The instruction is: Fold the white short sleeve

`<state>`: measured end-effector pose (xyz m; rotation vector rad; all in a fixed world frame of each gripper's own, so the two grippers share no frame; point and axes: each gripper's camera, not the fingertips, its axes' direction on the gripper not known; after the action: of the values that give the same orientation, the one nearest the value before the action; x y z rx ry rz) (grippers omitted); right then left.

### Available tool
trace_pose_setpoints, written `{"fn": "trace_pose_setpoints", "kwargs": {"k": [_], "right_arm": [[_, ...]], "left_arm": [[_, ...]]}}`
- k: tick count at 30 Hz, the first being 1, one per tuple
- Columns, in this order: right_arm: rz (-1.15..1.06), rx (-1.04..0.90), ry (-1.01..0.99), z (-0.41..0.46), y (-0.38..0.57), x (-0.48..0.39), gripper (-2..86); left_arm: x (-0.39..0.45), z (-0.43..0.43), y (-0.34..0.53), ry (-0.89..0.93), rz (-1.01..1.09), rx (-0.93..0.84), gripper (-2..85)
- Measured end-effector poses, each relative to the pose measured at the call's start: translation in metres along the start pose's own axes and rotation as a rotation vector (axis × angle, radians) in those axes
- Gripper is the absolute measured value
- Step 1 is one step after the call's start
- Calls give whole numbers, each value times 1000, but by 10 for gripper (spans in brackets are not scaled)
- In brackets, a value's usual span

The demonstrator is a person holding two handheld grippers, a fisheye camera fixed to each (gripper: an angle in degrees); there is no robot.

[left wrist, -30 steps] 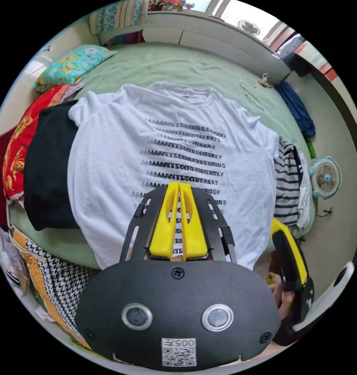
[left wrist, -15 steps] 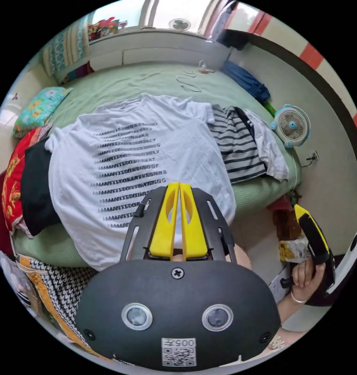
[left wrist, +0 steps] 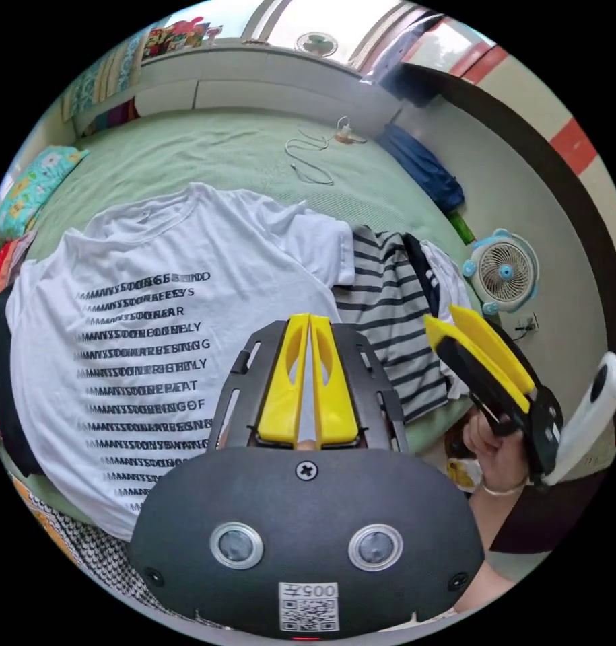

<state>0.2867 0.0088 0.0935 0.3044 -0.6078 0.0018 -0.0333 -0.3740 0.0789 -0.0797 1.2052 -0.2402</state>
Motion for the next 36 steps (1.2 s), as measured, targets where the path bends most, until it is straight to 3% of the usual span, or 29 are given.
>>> {"fn": "trace_pose_setpoints", "kwargs": {"k": [2,9,13,16,23,28,33,36], "right_arm": [[2,-34,-29,36,-25,4,106],[-14,-257,6,135,-87,13,68],[-17,-293,-40,135,-109,18,2],[-62,-241,-12,109,-123,21,-10],[-195,-376,-22,128,-157,38,48],[-157,-131,-85,100,-235,69,84],[-278,-297,139,186,-305,84,86],[-211,-383,6,217,-322,101,86]], "left_arm": [[-3,16,0,44,51,10,-1],[4,66,-21,-49,89,-46,0],[0,97,-21,47,86,-117,-1],[1,104,-20,-47,108,-93,-1],[-12,128,-21,45,97,-122,0],[-16,135,-24,21,109,-77,0],[-23,153,-27,3,107,-84,0],[-27,159,-28,1,110,-69,-1]]}}
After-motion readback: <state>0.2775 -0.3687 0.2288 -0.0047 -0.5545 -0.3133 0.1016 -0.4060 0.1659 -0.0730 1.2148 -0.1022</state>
